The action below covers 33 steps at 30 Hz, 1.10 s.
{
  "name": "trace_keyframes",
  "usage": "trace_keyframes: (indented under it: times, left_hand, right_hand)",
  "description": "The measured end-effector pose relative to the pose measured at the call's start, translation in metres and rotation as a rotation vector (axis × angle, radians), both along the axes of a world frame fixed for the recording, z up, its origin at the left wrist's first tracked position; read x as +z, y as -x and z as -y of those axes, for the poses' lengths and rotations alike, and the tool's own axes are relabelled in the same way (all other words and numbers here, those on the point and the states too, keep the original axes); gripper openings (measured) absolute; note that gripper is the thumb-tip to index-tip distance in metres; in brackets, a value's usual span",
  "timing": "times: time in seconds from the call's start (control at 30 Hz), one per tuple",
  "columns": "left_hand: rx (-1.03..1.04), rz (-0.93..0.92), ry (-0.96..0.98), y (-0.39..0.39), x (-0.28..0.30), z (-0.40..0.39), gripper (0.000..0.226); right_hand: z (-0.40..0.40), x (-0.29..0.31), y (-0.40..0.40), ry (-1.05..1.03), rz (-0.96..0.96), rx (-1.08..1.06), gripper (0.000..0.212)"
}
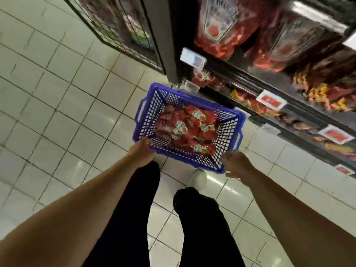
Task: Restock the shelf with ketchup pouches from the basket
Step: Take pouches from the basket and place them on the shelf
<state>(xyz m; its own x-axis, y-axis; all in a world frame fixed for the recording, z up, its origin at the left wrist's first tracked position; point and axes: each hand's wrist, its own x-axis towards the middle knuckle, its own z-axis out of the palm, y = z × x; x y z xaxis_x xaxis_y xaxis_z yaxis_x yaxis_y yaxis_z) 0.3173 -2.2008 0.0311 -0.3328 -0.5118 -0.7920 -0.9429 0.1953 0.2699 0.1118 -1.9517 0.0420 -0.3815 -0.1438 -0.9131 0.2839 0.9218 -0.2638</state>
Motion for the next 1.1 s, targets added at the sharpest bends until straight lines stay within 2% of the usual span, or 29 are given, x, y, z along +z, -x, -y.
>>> trace_keyframes:
  times: [0.07,0.13,0.23,0.3,0.33,0.37,0.47,0.53,0.63,0.7,0.77,0.87,0.93,1.03,1.1]
  left_hand:
    - [0.054,0.008,-0.035,0.01,-0.046,-0.004,0.031]
    - [0.236,0.039,-0.053,0.026,-0.097,-0.006,0.035]
    - [0.489,-0.011,-0.154,0.052,-0.172,-0.014,0.031]
    - [0.608,-0.076,-0.222,0.072,-0.22,-0.022,0.026]
    - [0.676,-0.109,-0.243,0.082,-0.243,-0.024,0.028]
    - [0.737,-0.12,-0.279,0.091,-0.261,-0.028,0.035]
    - [0.833,-0.07,-0.303,0.114,-0.298,-0.035,0.091]
    - [0.862,-0.006,-0.242,0.13,-0.316,-0.037,0.112]
    - [0.879,0.192,-0.186,0.152,-0.327,-0.037,0.137]
    - [0.939,0.192,-0.143,0.16,-0.331,-0.041,0.131]
    - [1.019,0.092,-0.077,0.158,-0.337,-0.048,0.111]
    - [1.118,-0.065,-0.076,0.141,-0.339,-0.055,0.069]
    - [1.056,-0.132,-0.127,0.131,-0.339,-0.05,0.04]
    - [0.844,-0.172,-0.203,0.128,-0.336,-0.037,0.025]
    - [0.749,-0.237,-0.22,0.128,-0.331,-0.031,0.019]
  right_hand:
    - [0.013,-0.043,0.004,0.008,-0.013,-0.002,0.024]
    - [0.028,-0.091,0.009,0.022,0.04,-0.168,0.024]
    - [0.056,-0.149,0.028,0.048,-0.016,-0.342,0.019]
    - [0.072,-0.195,0.047,0.087,-0.061,-0.374,0.039]
    - [0.082,-0.218,0.056,0.105,-0.087,-0.378,0.038]
    - [0.088,-0.239,0.065,0.117,-0.099,-0.383,0.032]
    - [0.109,-0.288,0.074,0.145,-0.031,-0.575,0.031]
    - [0.122,-0.314,0.072,0.179,-0.056,-0.668,0.047]
    - [0.129,-0.333,0.067,0.049,-0.277,-0.701,0.08]
    - [0.124,-0.336,0.064,-0.006,-0.386,-0.645,0.099]
    - [0.117,-0.333,0.064,-0.008,-0.367,-0.562,0.114]
    - [0.111,-0.317,0.066,-0.052,-0.396,-0.29,0.108]
    - [0.111,-0.309,0.062,-0.014,-0.476,-0.1,0.097]
    - [0.118,-0.303,0.052,0.095,-0.518,0.257,0.083]
    - [0.126,-0.303,0.047,0.052,-0.516,0.509,0.08]
